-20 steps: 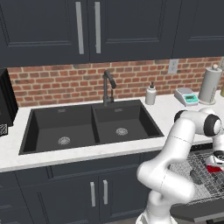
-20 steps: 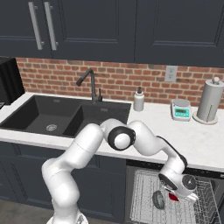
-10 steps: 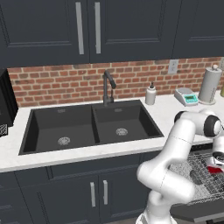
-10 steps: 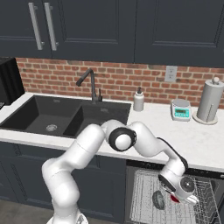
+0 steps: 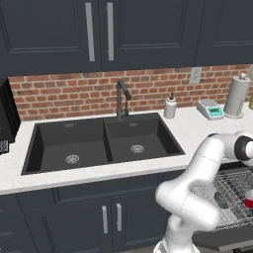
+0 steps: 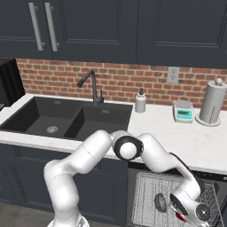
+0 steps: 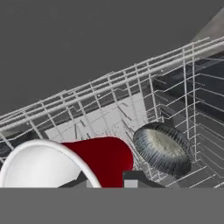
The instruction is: Pick up the cup and bowl from the counter, place them in the dishwasher, and close the dishwasher door.
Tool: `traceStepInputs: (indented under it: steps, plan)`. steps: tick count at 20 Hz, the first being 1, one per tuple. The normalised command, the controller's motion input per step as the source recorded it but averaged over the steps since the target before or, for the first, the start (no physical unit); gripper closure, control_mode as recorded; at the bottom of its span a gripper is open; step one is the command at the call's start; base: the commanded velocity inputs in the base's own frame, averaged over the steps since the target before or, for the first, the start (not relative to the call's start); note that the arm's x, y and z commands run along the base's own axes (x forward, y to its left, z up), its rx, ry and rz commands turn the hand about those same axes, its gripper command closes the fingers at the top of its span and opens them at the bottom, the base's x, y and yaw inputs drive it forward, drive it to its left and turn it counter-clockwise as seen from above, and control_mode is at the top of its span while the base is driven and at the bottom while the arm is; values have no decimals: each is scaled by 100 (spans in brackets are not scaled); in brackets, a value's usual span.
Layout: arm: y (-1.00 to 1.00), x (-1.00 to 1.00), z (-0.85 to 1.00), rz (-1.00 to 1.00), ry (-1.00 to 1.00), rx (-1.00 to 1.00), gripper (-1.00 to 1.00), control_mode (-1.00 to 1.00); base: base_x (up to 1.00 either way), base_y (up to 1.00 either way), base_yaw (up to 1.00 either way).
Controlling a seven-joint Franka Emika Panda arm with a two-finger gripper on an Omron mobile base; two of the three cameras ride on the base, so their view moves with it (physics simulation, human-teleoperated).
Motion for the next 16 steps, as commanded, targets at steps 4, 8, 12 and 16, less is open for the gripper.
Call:
traceStepInputs:
  steps: [4, 8, 12, 16]
  plan:
    - [0, -40, 0, 0, -18, 10, 100, -100, 0, 0, 0]
    - [0, -1, 0, 0, -16, 10, 100, -100, 0, 0, 0]
    - [0, 10, 0, 0, -15, 10, 100, -100, 0, 0, 0]
    - [0, 28, -6, 0, -16, 7, 100, -100, 0, 0, 0]
